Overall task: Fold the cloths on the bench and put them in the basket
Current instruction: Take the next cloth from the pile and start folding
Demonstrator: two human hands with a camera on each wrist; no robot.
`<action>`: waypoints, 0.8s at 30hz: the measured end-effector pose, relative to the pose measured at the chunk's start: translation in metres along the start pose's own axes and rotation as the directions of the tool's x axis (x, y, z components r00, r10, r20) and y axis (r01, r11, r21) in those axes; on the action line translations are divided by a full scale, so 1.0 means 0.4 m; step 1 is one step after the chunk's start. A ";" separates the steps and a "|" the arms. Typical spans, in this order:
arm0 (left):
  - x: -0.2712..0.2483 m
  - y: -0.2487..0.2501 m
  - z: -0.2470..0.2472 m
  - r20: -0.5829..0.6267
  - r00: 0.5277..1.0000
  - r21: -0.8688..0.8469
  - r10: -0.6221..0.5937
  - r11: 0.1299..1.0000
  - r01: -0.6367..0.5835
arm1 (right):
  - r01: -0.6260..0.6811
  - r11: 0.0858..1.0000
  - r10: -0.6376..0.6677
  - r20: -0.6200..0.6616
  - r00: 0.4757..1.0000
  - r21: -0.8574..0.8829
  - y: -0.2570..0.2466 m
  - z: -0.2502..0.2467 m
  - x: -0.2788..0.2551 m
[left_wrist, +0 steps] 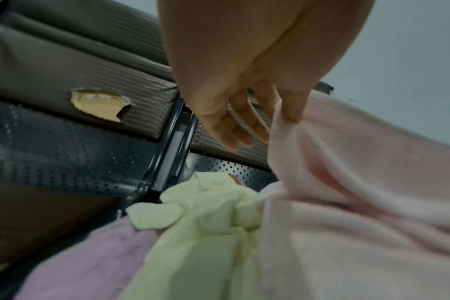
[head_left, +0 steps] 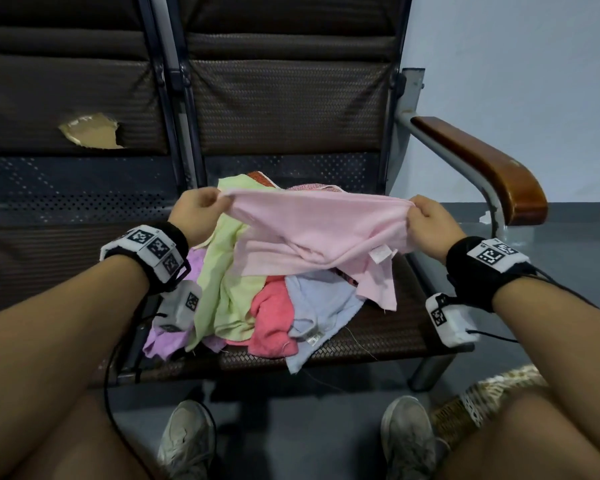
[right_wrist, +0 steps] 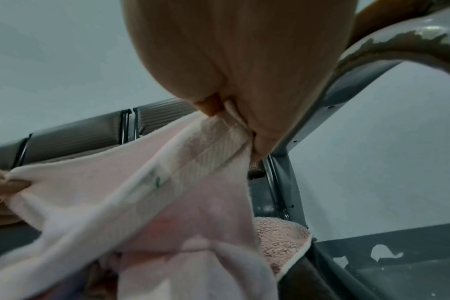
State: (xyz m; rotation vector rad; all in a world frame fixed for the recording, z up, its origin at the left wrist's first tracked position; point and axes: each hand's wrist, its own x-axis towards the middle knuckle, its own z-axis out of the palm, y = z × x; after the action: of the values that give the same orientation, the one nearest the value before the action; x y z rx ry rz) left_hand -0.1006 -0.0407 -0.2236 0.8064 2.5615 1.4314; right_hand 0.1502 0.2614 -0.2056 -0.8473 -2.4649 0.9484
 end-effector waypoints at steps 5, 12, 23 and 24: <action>0.017 0.122 -0.003 -0.110 0.984 -0.433 -0.142 0.898 0.081 | 0.015 0.987 -0.005 -0.061 0.998 0.158 -0.085 -0.020 -0.001; 0.041 0.258 -0.085 -0.202 0.979 -0.449 0.019 0.887 -0.110 | 0.150 0.984 -0.143 -0.083 0.986 0.092 -0.188 -0.147 0.050; 0.098 0.404 -0.221 -0.398 0.914 -0.375 0.077 0.896 -0.238 | 0.076 0.846 -0.030 -0.096 0.995 0.527 -0.379 -0.297 0.052; 0.105 0.408 -0.225 -0.404 0.914 -0.380 0.046 0.900 -0.214 | 0.027 0.838 0.010 -0.065 0.998 0.545 -0.385 -0.304 0.055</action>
State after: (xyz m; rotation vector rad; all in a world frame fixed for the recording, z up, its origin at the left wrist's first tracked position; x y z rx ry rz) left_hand -0.1012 -0.0205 -0.0335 0.6930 2.3219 2.2830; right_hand 0.1353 0.2424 -0.0096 -0.6471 -1.9650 1.4940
